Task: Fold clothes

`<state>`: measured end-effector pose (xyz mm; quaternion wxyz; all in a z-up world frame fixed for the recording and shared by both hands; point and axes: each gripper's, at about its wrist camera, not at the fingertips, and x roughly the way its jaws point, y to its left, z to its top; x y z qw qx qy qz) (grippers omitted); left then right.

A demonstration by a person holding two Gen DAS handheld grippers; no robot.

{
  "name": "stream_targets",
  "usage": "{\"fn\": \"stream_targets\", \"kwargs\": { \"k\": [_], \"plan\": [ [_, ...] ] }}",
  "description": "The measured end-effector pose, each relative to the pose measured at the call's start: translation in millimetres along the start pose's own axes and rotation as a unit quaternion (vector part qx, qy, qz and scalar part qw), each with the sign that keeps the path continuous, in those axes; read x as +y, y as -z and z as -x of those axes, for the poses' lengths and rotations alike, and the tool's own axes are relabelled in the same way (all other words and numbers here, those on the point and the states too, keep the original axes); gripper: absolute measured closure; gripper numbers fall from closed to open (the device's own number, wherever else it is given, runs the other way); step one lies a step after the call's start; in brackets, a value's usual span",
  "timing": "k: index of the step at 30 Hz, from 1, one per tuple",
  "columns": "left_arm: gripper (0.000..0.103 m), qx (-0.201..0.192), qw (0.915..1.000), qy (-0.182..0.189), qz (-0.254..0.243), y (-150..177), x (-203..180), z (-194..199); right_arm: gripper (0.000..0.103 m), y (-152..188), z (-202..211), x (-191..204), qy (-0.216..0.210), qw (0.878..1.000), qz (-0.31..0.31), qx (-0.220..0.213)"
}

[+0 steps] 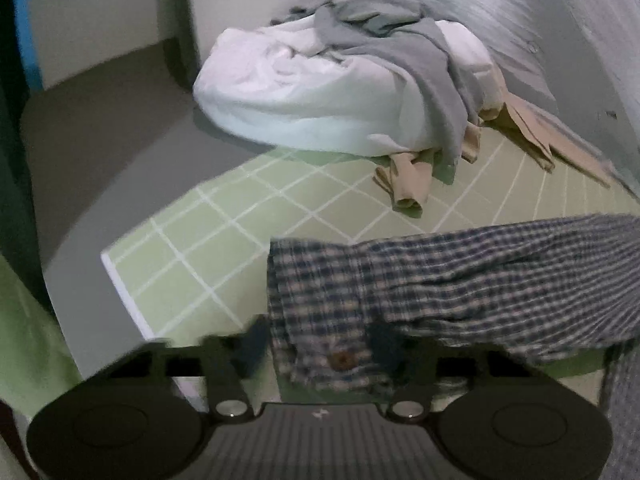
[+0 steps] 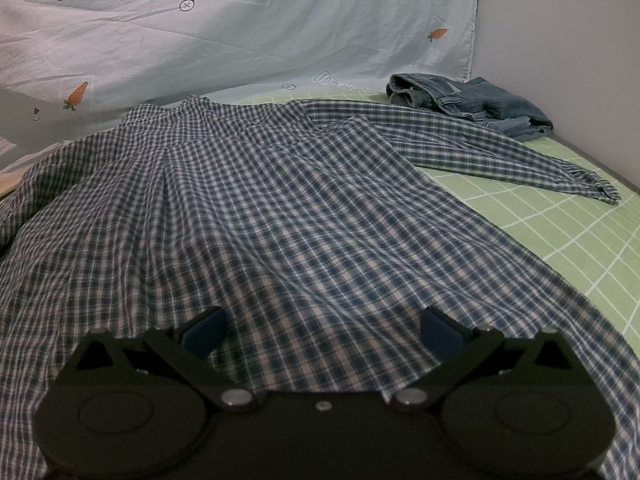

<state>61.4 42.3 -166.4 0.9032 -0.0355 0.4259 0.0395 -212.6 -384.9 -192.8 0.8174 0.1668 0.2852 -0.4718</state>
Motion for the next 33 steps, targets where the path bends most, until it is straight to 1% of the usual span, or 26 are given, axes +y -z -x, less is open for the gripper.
{"fn": "stream_targets", "kwargs": {
  "k": [1, 2, 4, 5, 7, 9, 10, 11, 13, 16, 20, 25, 31, 33],
  "plan": [
    [0.082, -0.003, 1.0000, 0.002, -0.008, -2.8, -1.0, -0.9, 0.000, 0.0, 0.1, 0.2, 0.000, 1.000, 0.000, 0.000],
    [0.087, -0.004, 1.0000, 0.002, -0.007, -7.0, -0.4, -2.4, 0.000, -0.1, 0.1, 0.4, 0.000, 1.000, 0.000, 0.000],
    [0.090, -0.008, 1.0000, 0.000, -0.004, -15.3, 0.9, -5.4, 0.000, -0.6, 0.3, 1.3, 0.000, 1.000, 0.003, 0.002],
    [0.091, -0.011, 0.9999, -0.007, -0.002, -20.0, 1.9, -7.6, 0.000, -1.3, 1.0, 2.6, -0.002, 1.000, 0.006, 0.003],
    [0.092, -0.013, 0.9998, -0.010, 0.006, -28.5, 4.5, -11.5, 0.000, -4.5, 2.3, 6.3, -0.011, 1.000, 0.014, 0.011],
    [0.093, -0.015, 0.9998, -0.011, 0.011, -35.5, 6.3, -14.5, 0.000, -12.8, 4.1, 12.9, -0.034, 0.999, 0.029, 0.031],
    [0.094, -0.017, 0.9997, -0.011, 0.009, -38.1, 6.2, -15.9, 0.000, -17.9, 5.9, 17.5, -0.045, 0.998, 0.037, 0.031],
    [0.094, -0.020, 0.9997, -0.013, 0.006, -40.0, 5.6, -17.4, 0.000, -23.7, 8.0, 23.1, -0.056, 0.997, 0.046, 0.023],
    [0.094, -0.018, 0.9997, -0.018, 0.006, -42.9, 4.6, -21.6, 0.000, -40.8, 7.5, 38.1, -0.091, 0.994, 0.060, 0.011],
    [0.094, -0.014, 0.9994, -0.026, 0.015, -47.9, 3.8, -28.7, 0.000, -70.6, -9.6, 70.4, -0.148, 0.986, 0.079, 0.011],
    [0.094, -0.013, 0.9990, -0.039, 0.017, -55.3, -0.1, -39.6, 0.000, -103.9, -51.4, 121.6, -0.207, 0.972, 0.104, 0.025],
    [0.094, -0.011, 0.9976, -0.060, 0.030, -68.3, -0.6, -55.1, 0.000, -137.9, -112.1, 193.3, -0.255, 0.951, 0.172, 0.033],
    [0.095, -0.010, 0.9941, -0.099, 0.045, -88.7, 2.9, -75.7, 0.000, -160.5, -177.9, 270.4, -0.270, 0.928, 0.250, 0.060],
    [0.096, -0.007, 0.9930, -0.110, 0.042, -94.0, 2.0, -80.6, 0.000, -169.2, -193.8, 283.3, -0.278, 0.926, 0.248, 0.061]
  ]
}}
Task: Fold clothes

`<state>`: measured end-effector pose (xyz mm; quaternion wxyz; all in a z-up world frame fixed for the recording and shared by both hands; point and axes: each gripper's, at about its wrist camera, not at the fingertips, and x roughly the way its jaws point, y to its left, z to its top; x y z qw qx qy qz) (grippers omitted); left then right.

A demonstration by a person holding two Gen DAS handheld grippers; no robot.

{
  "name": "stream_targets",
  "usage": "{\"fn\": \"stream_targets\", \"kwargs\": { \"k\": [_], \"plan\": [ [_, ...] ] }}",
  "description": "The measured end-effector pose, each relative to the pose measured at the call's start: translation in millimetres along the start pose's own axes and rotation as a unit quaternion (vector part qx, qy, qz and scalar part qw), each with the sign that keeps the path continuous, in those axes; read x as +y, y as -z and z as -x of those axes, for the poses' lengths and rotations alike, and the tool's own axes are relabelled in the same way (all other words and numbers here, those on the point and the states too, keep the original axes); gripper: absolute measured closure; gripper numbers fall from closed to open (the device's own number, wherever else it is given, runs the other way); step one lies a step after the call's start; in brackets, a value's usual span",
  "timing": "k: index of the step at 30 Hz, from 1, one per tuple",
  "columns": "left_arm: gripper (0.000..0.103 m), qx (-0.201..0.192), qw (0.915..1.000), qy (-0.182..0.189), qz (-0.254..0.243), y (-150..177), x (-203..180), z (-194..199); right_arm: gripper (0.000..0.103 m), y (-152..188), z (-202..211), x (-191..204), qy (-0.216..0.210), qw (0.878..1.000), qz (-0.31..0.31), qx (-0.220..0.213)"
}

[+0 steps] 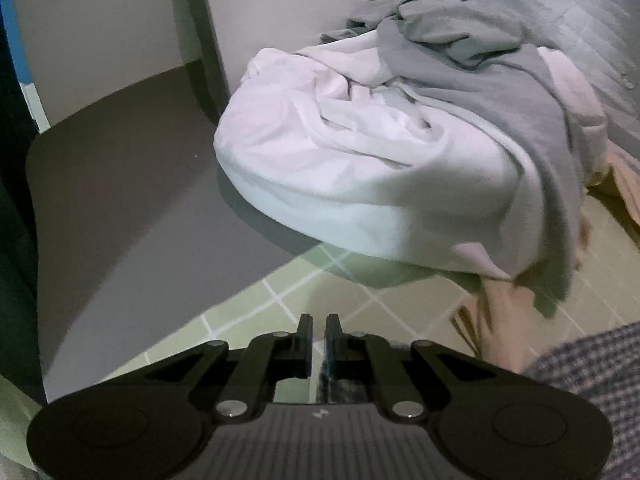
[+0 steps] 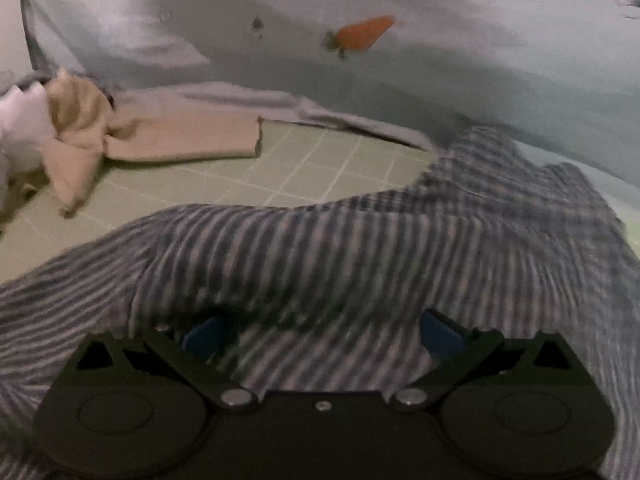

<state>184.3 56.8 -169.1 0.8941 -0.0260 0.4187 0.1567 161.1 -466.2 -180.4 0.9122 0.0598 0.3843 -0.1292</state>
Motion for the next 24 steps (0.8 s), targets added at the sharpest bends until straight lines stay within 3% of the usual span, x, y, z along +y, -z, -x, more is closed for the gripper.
{"fn": "stream_targets", "kwargs": {
  "k": [8, 11, 13, 15, 18, 24],
  "plan": [
    [0.098, 0.007, 0.9999, -0.009, 0.009, -2.2, -3.2, -2.3, 0.000, -49.1, -51.5, -14.7, -0.001, 1.000, -0.004, -0.006],
    [0.078, 0.015, 0.9997, 0.003, 0.017, -6.7, 1.1, -1.1, 0.000, -58.1, -56.4, -19.2, -0.008, 1.000, -0.007, 0.000],
    [0.046, 0.020, 0.9986, 0.027, 0.040, -9.9, 8.2, 3.7, 0.000, -56.3, -43.1, -22.8, -0.002, 1.000, -0.027, -0.011],
    [0.035, 0.017, 0.9964, 0.049, 0.067, -11.6, 15.5, 10.8, 0.000, -48.3, -22.9, -26.3, 0.005, 0.998, -0.049, -0.024],
    [0.031, 0.025, 0.9943, 0.067, 0.079, -9.1, 19.1, 18.3, 0.000, -18.9, 21.1, -29.0, 0.008, 0.997, -0.068, -0.029],
    [0.031, 0.054, 0.9931, 0.095, 0.044, 17.2, 7.5, 29.1, 0.000, 53.1, 110.7, -35.5, 0.037, 0.992, -0.120, -0.020]
  ]
}}
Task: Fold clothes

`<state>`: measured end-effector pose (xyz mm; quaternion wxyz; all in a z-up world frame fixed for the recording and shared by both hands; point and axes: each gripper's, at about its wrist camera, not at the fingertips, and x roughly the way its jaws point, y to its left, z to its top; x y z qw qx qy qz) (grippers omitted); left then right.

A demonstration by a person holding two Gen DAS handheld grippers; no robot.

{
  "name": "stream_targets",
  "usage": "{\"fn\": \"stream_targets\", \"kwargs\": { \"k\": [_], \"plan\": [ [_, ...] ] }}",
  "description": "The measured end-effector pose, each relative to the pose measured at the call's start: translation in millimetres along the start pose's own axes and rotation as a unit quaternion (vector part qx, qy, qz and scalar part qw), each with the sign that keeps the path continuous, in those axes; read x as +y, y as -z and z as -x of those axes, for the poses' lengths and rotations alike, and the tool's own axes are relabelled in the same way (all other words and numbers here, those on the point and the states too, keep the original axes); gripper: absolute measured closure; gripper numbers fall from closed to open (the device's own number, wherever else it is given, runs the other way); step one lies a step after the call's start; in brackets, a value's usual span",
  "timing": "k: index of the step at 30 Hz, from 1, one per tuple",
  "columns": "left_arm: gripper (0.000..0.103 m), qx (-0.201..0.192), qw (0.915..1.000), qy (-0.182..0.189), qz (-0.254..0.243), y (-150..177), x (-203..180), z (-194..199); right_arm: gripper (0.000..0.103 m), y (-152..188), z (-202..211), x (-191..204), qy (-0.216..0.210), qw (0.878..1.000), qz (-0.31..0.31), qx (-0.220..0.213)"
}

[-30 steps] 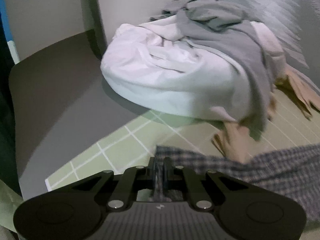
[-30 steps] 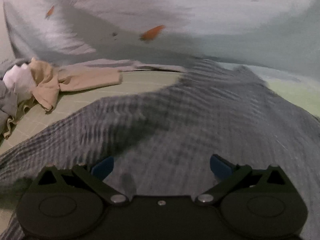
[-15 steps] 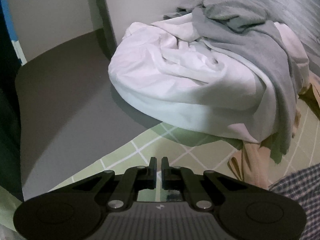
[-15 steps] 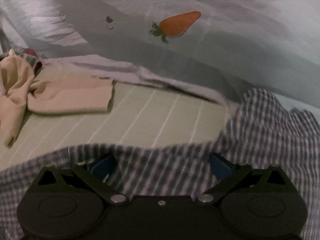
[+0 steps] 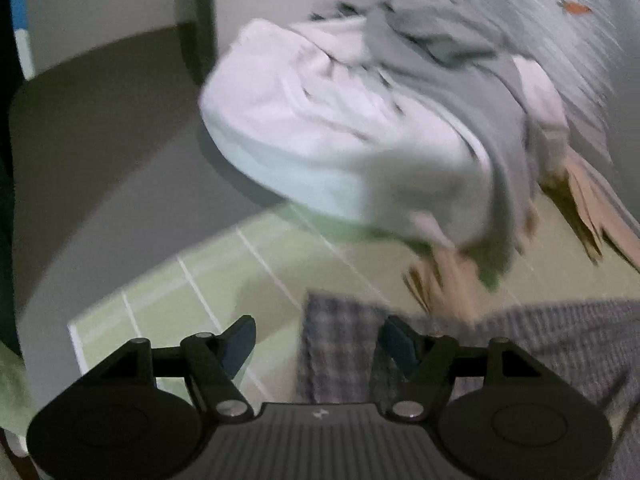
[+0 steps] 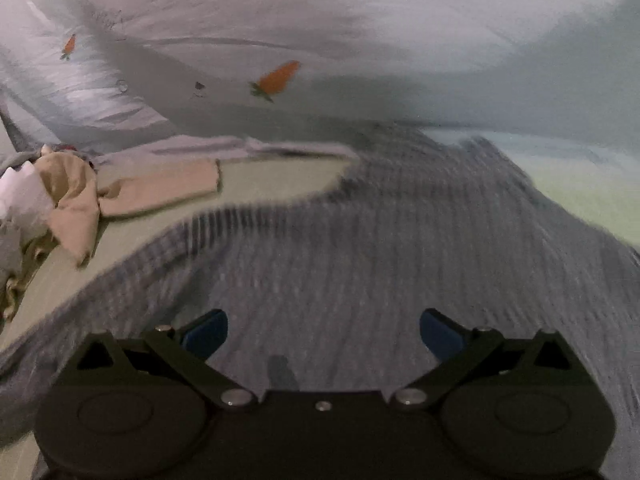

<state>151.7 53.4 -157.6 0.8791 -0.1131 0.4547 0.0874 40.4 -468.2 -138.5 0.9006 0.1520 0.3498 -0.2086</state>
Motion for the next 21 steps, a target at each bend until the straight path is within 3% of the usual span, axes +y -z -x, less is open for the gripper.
{"fn": "stream_targets", "kwargs": {
  "k": [2, 3, 4, 7, 9, 12, 15, 18, 20, 21],
  "plan": [
    [0.034, -0.004, 0.9998, 0.010, -0.018, 10.0, -7.4, 5.3, 0.000, 21.6, 26.9, -11.7, 0.017, 1.000, -0.023, 0.004],
    [0.043, -0.006, 0.9995, 0.015, -0.028, 14.9, -11.3, 8.0, 0.000, 32.0, 38.5, -17.7, 0.024, 0.999, -0.033, 0.008],
    [0.063, -0.006, 0.9989, 0.019, -0.043, 18.5, -17.4, 11.1, 0.000, 42.1, 48.8, -23.5, 0.030, 0.999, -0.043, 0.012],
    [0.095, -0.004, 0.9963, 0.025, -0.082, 22.4, -37.3, 21.7, 0.000, 69.1, 75.2, -40.3, 0.050, 0.996, -0.076, 0.024],
    [0.100, -0.004, 0.9946, 0.073, -0.074, 21.3, -51.1, 33.2, 0.000, 84.1, 89.5, -50.2, 0.058, 0.993, -0.099, 0.030],
    [0.100, -0.025, 0.9846, 0.142, -0.099, 22.9, -91.9, 57.4, 0.000, 103.7, 107.1, -59.3, 0.060, 0.991, -0.119, 0.026],
    [0.100, -0.036, 0.9589, 0.240, -0.147, 31.3, -151.0, 84.5, 0.000, 115.5, 118.4, -66.1, 0.057, 0.989, -0.135, 0.019],
    [0.099, -0.018, 0.9187, 0.343, -0.195, 53.4, -210.4, 109.8, 0.000, 117.4, 126.9, -68.8, 0.056, 0.988, -0.142, 0.008],
    [0.088, -0.027, 0.8945, 0.369, -0.251, 74.2, -242.6, 126.9, 0.000, 117.2, 132.3, -69.7, 0.058, 0.989, -0.138, -0.002],
    [0.071, -0.029, 0.8898, 0.365, -0.272, 82.8, -250.0, 131.7, 0.000, 117.2, 134.6, -69.3, 0.060, 0.989, -0.134, -0.006]
  ]
}}
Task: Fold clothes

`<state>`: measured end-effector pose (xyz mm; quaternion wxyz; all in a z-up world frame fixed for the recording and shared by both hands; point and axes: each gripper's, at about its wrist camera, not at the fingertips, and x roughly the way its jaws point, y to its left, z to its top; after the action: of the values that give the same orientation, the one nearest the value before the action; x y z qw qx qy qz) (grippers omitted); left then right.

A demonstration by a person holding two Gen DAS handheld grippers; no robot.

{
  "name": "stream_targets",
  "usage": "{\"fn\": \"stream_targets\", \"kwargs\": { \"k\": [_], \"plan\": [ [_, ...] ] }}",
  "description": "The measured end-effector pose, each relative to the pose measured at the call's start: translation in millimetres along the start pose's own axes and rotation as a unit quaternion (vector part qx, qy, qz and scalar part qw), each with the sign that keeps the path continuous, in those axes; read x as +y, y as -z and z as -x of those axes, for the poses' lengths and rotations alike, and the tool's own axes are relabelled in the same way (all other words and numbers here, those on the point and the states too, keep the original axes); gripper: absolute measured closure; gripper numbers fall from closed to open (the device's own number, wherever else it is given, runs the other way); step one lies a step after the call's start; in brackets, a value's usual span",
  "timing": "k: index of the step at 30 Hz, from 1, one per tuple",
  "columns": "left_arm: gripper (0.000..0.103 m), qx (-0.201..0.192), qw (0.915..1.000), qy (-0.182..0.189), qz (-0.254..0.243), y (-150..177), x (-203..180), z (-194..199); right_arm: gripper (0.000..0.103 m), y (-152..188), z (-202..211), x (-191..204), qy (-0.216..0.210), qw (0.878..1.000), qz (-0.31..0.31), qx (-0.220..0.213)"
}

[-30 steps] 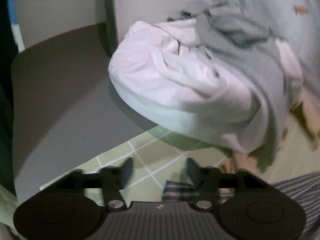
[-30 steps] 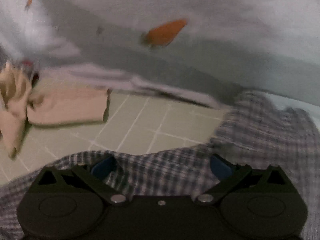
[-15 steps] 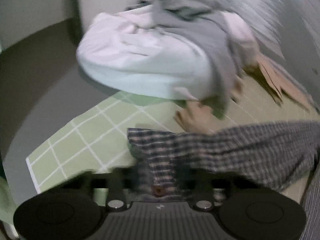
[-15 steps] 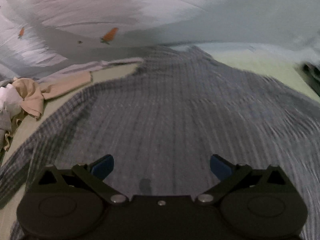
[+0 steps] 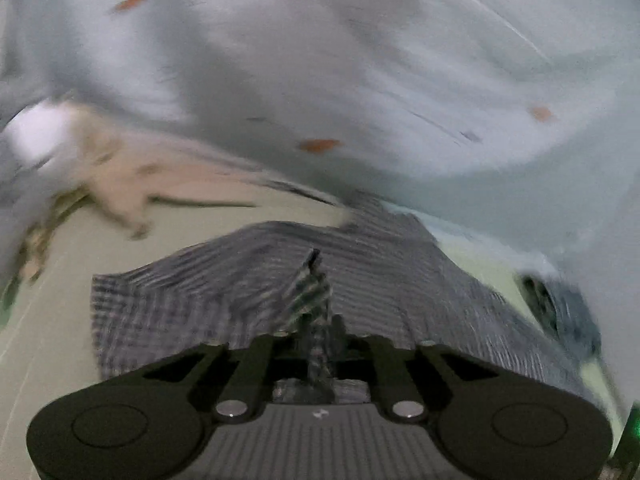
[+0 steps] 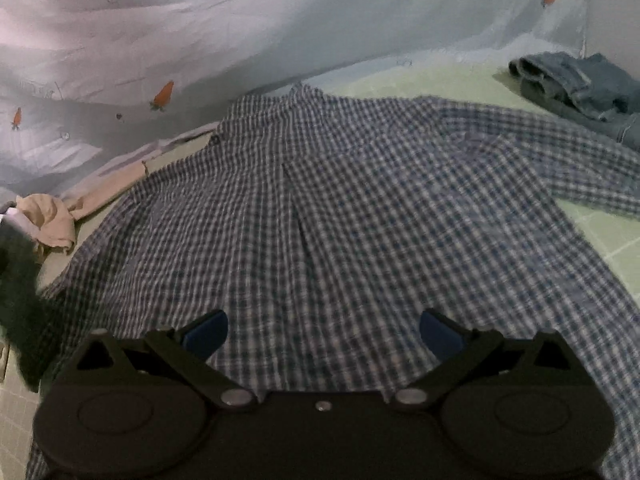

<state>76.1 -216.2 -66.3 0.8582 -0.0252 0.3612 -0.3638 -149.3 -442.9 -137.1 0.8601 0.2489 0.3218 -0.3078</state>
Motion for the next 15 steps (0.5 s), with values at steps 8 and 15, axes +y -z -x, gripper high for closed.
{"fn": "stream_targets", "kwargs": {
  "k": [8, 15],
  "plan": [
    [0.026, 0.079, 0.9898, -0.117, -0.017, 39.1, -1.3, -4.4, 0.003, 3.2, -1.6, 25.3, -0.039, 0.999, 0.033, 0.009],
    [0.026, 0.156, 0.9726, -0.167, 0.044, 78.5, 26.7, -4.8, 0.027, 3.1, -34.3, 93.7, -0.117, 0.985, 0.112, 0.059]
  ]
}}
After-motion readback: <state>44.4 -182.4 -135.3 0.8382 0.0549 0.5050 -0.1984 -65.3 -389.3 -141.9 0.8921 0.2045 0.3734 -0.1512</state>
